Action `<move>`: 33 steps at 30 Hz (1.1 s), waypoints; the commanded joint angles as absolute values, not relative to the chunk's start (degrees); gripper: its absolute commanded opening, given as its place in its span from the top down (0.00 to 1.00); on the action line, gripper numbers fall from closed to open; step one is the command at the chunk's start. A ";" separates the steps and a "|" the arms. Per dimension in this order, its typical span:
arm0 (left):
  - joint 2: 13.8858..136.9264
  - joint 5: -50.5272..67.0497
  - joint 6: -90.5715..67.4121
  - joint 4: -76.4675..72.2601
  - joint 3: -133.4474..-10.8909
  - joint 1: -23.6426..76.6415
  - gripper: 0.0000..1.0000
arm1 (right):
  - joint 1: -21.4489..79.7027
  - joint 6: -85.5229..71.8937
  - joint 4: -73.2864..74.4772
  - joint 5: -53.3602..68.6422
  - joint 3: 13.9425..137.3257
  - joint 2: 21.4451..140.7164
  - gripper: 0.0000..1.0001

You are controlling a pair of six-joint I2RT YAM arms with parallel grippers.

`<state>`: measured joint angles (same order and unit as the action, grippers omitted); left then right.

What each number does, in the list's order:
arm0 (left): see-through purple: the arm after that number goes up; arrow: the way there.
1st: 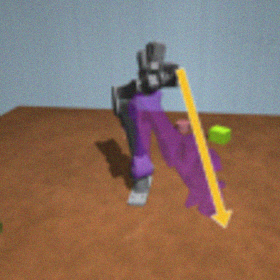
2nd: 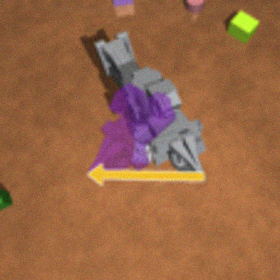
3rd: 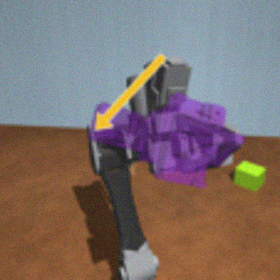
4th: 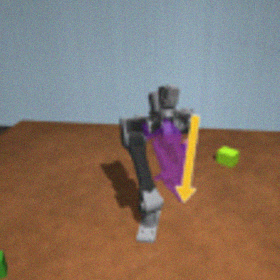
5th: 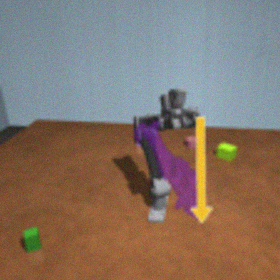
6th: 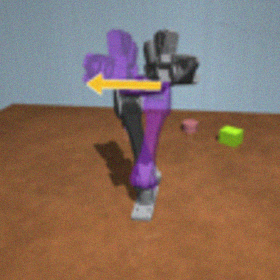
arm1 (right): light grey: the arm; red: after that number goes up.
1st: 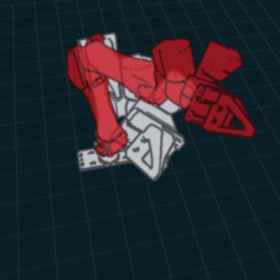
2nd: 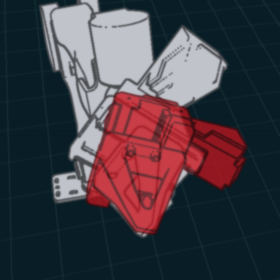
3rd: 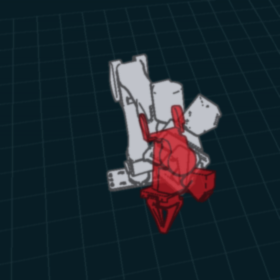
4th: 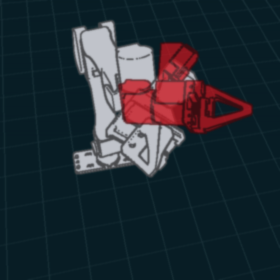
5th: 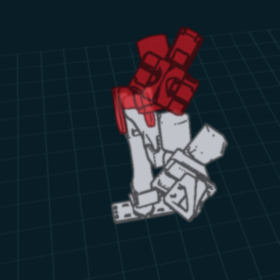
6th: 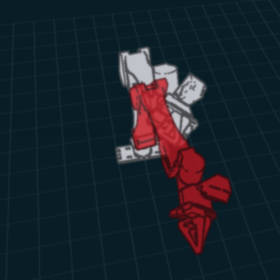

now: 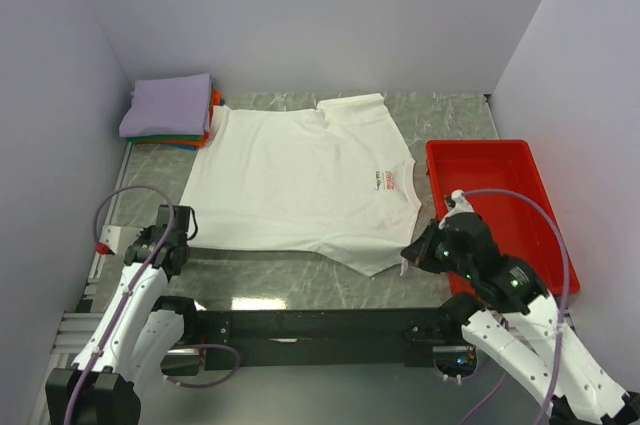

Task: Fold and stack the t-shirts
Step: Fold the tshirt

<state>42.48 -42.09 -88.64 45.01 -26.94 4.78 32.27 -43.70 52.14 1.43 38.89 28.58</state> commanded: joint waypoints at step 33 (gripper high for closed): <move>98.09 -35.59 -79.54 37.79 -66.08 4.48 1.00 | 13.54 -33.66 30.41 8.26 65.92 83.49 1.00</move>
